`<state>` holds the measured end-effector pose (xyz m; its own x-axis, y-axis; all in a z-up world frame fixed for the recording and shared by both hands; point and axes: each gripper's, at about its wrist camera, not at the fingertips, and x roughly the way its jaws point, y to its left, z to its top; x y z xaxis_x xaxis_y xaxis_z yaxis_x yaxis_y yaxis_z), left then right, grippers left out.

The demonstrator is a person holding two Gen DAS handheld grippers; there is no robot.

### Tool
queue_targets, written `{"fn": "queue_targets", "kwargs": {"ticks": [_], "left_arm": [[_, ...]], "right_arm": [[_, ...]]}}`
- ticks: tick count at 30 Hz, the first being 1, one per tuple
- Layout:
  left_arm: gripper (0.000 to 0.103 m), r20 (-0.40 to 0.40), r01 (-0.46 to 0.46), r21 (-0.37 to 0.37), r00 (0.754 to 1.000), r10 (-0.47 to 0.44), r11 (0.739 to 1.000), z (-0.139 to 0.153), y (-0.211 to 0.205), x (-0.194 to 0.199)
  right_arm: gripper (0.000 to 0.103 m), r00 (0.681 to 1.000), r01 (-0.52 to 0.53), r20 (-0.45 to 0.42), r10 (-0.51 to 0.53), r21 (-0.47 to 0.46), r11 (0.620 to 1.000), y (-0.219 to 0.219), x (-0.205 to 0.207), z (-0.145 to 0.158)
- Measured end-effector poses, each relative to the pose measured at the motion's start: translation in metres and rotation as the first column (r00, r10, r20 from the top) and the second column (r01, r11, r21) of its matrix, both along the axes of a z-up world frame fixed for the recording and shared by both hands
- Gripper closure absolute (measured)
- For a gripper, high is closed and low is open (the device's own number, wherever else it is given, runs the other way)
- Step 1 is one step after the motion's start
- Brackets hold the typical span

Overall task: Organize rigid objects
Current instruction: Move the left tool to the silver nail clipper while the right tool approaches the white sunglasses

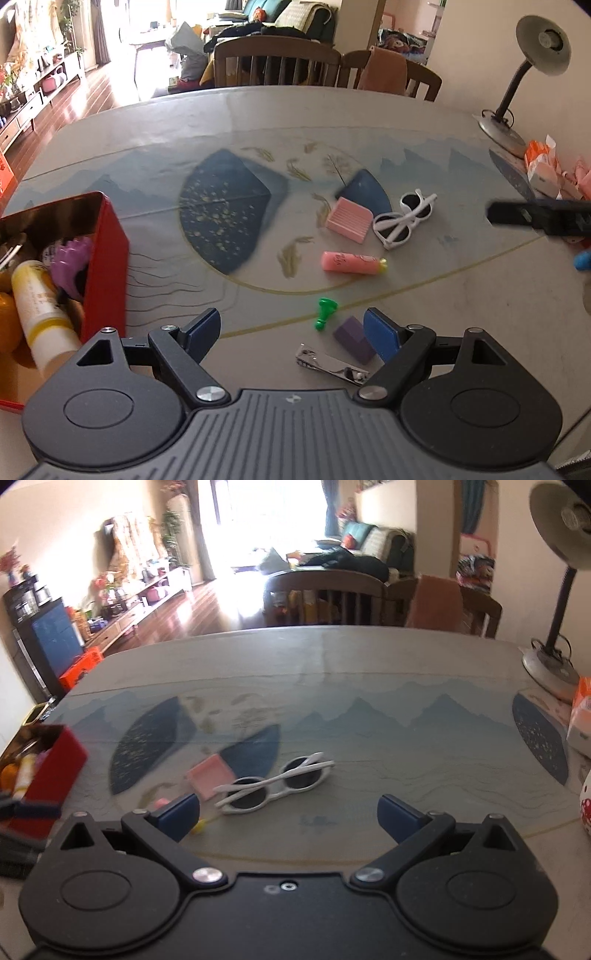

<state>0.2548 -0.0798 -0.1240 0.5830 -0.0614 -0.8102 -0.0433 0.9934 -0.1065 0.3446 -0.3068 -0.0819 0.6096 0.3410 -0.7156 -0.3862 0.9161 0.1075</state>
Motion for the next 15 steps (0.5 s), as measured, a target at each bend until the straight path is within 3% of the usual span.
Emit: {"fn": "queue_targets", "kwargs": {"ticks": [15], "left_arm": [[0.018,-0.062,0.000,0.040,0.998,0.002,0.999,-0.021,-0.023,0.000]], "right_arm": [[0.009,0.985,0.104,-0.132,-0.108,-0.037,0.994,0.037,0.067,-0.050]]}}
